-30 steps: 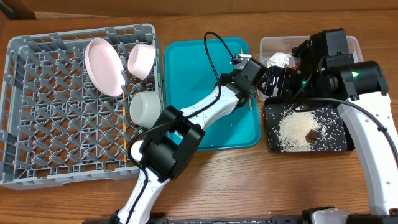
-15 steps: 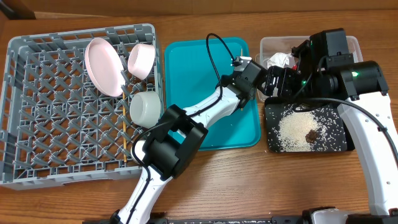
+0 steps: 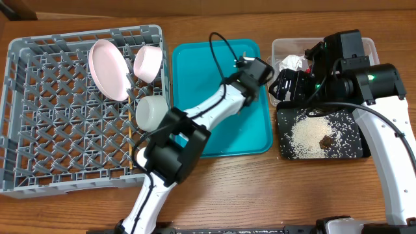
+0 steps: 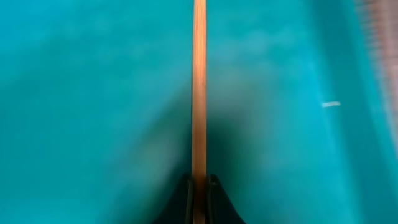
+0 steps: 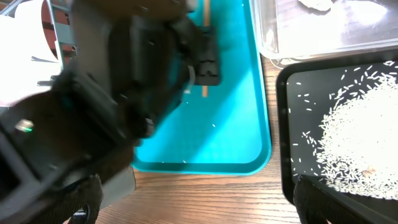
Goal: Sort waste into correct bins and load items into the dishwasher
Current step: 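Carry the second chopstick into the rack beside the first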
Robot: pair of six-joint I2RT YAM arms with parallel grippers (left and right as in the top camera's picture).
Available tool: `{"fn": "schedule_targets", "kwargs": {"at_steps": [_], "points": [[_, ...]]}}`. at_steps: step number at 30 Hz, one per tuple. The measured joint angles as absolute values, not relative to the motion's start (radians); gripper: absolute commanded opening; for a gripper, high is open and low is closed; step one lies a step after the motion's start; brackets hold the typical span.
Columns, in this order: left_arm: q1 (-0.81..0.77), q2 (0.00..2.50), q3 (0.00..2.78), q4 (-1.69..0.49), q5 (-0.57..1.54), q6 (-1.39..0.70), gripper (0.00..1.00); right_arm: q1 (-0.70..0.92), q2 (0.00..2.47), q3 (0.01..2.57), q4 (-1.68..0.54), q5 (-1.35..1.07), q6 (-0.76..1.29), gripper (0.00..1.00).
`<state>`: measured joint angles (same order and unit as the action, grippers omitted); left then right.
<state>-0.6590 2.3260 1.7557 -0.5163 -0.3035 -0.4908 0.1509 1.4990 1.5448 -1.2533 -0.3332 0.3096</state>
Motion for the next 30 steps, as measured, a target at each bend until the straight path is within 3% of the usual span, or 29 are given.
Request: {"fn": "schedule_targets", "kwargs": {"at_steps": [6, 19, 30], "points": [[-0.555, 2.23, 1.756, -0.649, -0.287, -0.49, 0.04, 0.151, 1.499, 1.545, -1.254, -0.333, 0.31, 1.0], [-0.379, 1.64, 1.777, -0.942, -0.209, -0.369, 0.04, 0.151, 1.499, 1.545, -1.254, -0.333, 0.31, 1.0], [-0.257, 1.523, 1.774, -1.415, -0.245, -0.356, 0.04, 0.151, 1.499, 1.545, -1.253, -0.333, 0.31, 1.0]]}}
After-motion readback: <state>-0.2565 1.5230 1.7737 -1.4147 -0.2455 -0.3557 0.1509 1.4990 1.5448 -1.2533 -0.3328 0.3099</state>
